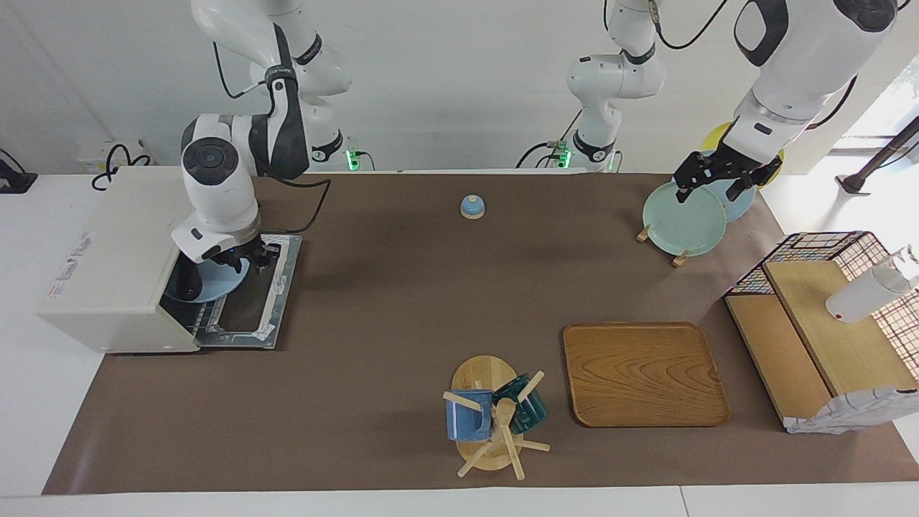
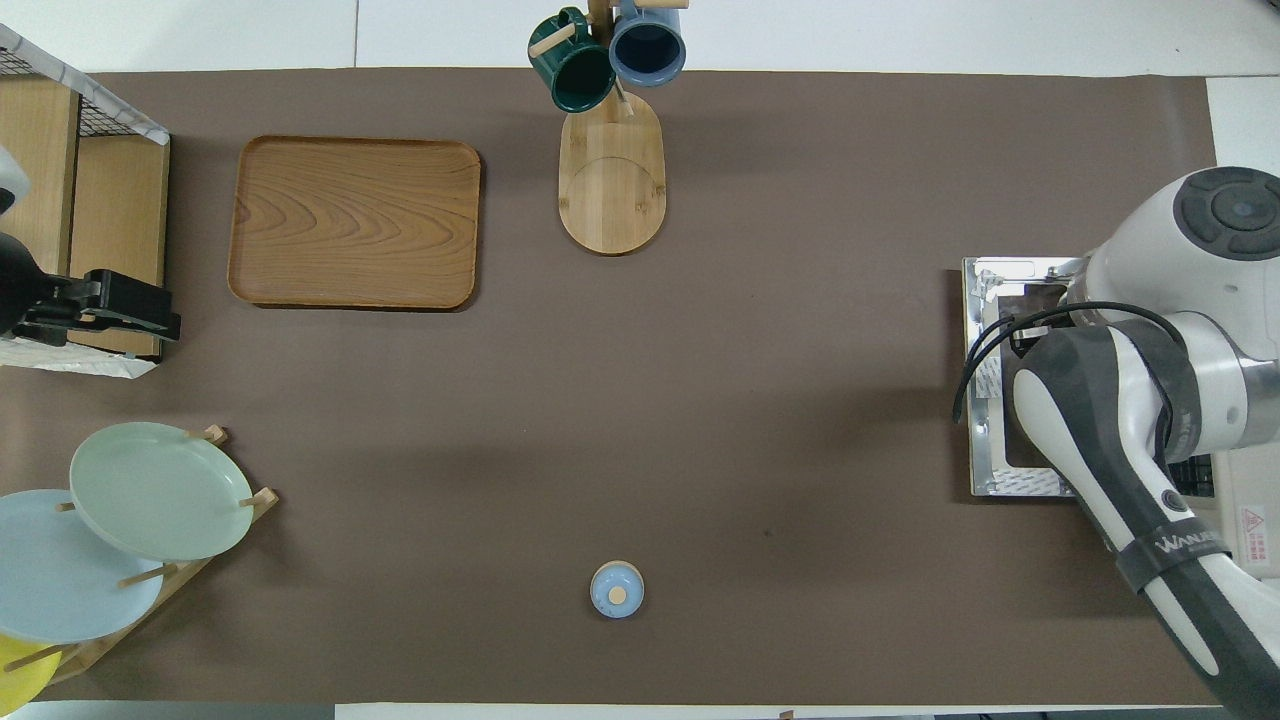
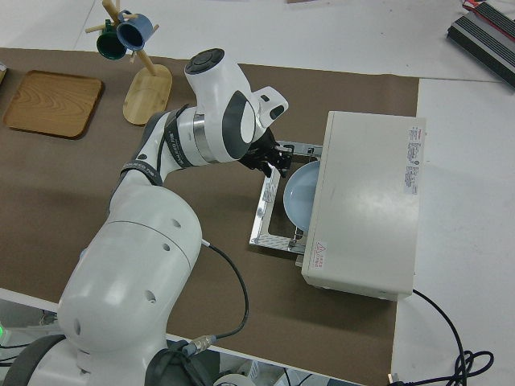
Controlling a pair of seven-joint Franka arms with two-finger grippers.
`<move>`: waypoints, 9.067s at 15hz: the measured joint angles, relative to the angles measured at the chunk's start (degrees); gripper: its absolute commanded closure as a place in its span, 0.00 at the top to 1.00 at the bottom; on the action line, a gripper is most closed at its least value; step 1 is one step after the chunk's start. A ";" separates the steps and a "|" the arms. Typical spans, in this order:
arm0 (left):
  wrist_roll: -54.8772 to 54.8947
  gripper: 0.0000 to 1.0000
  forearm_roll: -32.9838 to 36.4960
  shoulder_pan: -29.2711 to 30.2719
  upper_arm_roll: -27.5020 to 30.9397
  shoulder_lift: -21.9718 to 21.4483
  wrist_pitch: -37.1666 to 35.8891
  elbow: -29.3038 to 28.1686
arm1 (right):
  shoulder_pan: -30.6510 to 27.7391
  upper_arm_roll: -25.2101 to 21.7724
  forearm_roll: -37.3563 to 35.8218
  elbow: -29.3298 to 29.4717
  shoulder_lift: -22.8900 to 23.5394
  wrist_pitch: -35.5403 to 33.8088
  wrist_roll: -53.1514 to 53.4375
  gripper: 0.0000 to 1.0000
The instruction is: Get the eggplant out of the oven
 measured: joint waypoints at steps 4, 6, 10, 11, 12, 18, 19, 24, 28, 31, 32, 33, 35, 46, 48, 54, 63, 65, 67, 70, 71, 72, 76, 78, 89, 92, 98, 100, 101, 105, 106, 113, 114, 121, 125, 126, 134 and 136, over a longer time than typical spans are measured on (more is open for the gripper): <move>0.00 1.00 0.00 0.00 0.00 0.00 0.00 0.00 | -1.10 -0.01 -0.11 -4.22 -0.07 4.92 -0.06 0.44; 0.00 1.00 0.00 0.00 0.00 0.00 0.00 0.00 | -1.28 -0.01 -0.12 -4.88 -0.41 4.95 -0.06 0.13; 0.00 1.00 0.00 0.00 0.00 0.00 0.00 0.00 | -2.05 -0.02 -0.19 -6.63 -1.52 5.99 -2.77 0.00; 0.00 1.00 0.00 0.00 0.00 0.00 0.00 0.00 | -2.00 0.00 -0.42 -6.70 -1.78 5.96 -3.07 0.00; 0.00 1.00 0.00 0.00 0.00 0.00 0.00 0.00 | -1.89 0.03 -0.51 -6.73 -2.11 5.73 -3.21 0.00; 0.00 1.00 0.00 0.00 0.00 0.00 0.00 0.00 | 8.69 1.30 0.08 -0.55 -1.83 -2.00 3.66 0.00; 0.00 1.00 0.00 0.00 0.00 0.00 0.00 0.00 | 12.30 1.68 1.08 2.22 -1.25 -4.03 7.32 0.00; 0.00 1.00 0.00 0.02 0.00 0.00 0.00 0.00 | 30.95 2.33 3.79 18.29 7.85 -12.45 30.67 0.00; -0.01 1.00 0.00 0.22 0.02 0.00 0.00 0.00 | 39.37 4.51 5.01 38.88 25.08 -15.91 44.27 0.00; -0.01 1.00 0.00 0.22 0.02 0.00 0.00 0.00 | 39.63 5.81 9.57 42.29 29.26 -11.21 45.29 0.00; 0.00 1.00 0.00 0.22 0.02 0.00 0.00 0.00 | 39.64 5.96 9.85 41.89 29.47 -10.33 45.33 0.00; -0.01 1.00 0.00 0.22 0.02 0.00 0.00 0.00 | 39.65 6.09 9.96 41.07 29.51 -8.60 45.45 0.00; -0.01 1.00 0.00 0.22 0.02 0.00 0.04 0.00 | 39.68 6.20 10.09 38.06 29.32 -3.31 45.60 0.00; -0.93 1.00 0.00 0.23 0.04 -0.02 0.73 0.00 | 37.17 5.50 5.81 36.29 22.60 -4.84 42.40 0.11; -0.94 1.00 -0.07 0.16 -0.19 -0.02 1.08 -0.04 | 31.92 5.22 5.47 36.28 18.28 -15.37 37.04 0.02; -12.40 1.00 -0.34 -7.59 -1.32 0.00 6.46 -5.34 | 16.28 5.16 0.44 20.44 10.95 -18.23 28.28 0.00; -31.92 1.00 -2.59 -28.73 -1.91 8.76 33.10 -15.85 | 6.91 5.22 -1.38 -2.81 5.62 4.87 20.91 0.00; -32.38 1.00 -2.59 -31.68 -1.93 12.80 38.42 -16.57 | 6.17 5.23 -1.38 -4.32 5.64 6.70 20.74 0.00; -32.29 1.00 -2.59 -32.94 -1.85 16.20 42.07 -16.81 | 5.13 5.26 -1.38 -4.90 5.71 7.22 19.19 0.00; -31.79 1.00 -2.59 -34.30 -1.79 20.26 45.47 -16.89 | 2.75 5.26 -1.38 -5.40 6.47 9.46 17.60 0.00; -31.08 1.00 -2.59 -34.38 -1.79 20.90 45.77 -16.89 | 2.12 5.26 -1.38 -5.57 6.76 10.12 17.11 0.00; -30.40 0.99 -2.59 -34.38 -1.74 21.20 45.82 -16.96 | 1.80 5.25 -1.38 -5.83 6.99 10.90 16.96 0.00; -29.42 0.93 -2.59 -34.42 -1.62 21.28 47.77 -19.27 | 1.60 5.27 -1.46 -6.45 7.24 11.85 16.63 0.00; -29.37 0.78 -2.59 -34.64 -1.63 21.28 48.30 -19.98 | 1.44 5.27 -3.51 -6.27 7.23 11.83 14.81 0.00; -29.37 0.00 -2.59 -33.29 -0.64 18.07 45.28 -19.18 | -3.11 5.55 -5.54 7.95 0.77 -10.31 -4.79 0.00; -28.19 0.00 -2.58 -28.81 -0.31 15.42 37.47 -14.61 | -5.19 5.30 -5.70 8.00 -0.92 -11.99 -8.16 0.00; -13.41 0.00 -2.58 -13.70 0.11 16.65 31.78 -6.86 | -11.34 5.34 -3.85 8.93 -1.46 -12.57 -14.58 0.00; -7.19 0.00 -2.58 -8.24 0.20 18.67 31.79 -5.62 | -11.93 5.30 1.61 10.70 -1.48 -16.60 -14.72 0.00; -4.62 0.00 -2.58 -5.93 0.21 20.38 31.80 -3.95 | -11.94 5.39 4.12 12.53 -1.53 -19.18 -14.72 0.06; -1.62 0.00 -2.58 -2.78 -0.03 30.24 33.00 4.84 | -10.71 6.41 8.96 19.40 -3.88 -25.14 -14.72 0.17; -1.62 0.00 -2.58 -2.88 -0.35 32.12 35.01 5.59 | -9.78 6.51 9.89 20.44 -4.75 -25.97 -14.72 0.21; -0.33 0.95 -2.58 -3.36 -0.65 34.70 38.47 5.30 | -7.06 6.63 11.37 22.44 -5.61 -28.09 -14.57 1.00; -0.17 1.00 -2.58 -3.36 -0.64 34.70 38.47 5.30 | -6.99 6.60 11.47 22.44 -5.62 -28.52 -14.54 1.00; -0.31 1.00 -2.60 -3.33 -0.54 32.82 36.56 5.69 | -0.43 3.50 11.67 22.44 -6.32 -29.22 -9.35 1.00; -1.36 1.00 -2.60 -2.45 0.35 24.08 26.98 6.25 | -1.13 2.35 11.67 22.47 -6.40 -28.78 -9.14 1.00; -1.47 1.00 -2.60 -2.00 0.52 21.23 23.86 6.30 | -1.29 2.18 11.67 22.48 -6.40 -28.74 -9.14 1.00; -2.85 1.00 -2.10 -1.03 0.87 3.26 0.70 5.46 | -1.40 2.12 11.69 22.71 -6.43 -28.77 -9.14 1.00; -3.46 1.00 -2.06 -1.02 0.88 1.23 -1.49 3.38 | -1.45 2.11 11.69 22.92 -6.51 -28.83 -9.14 1.00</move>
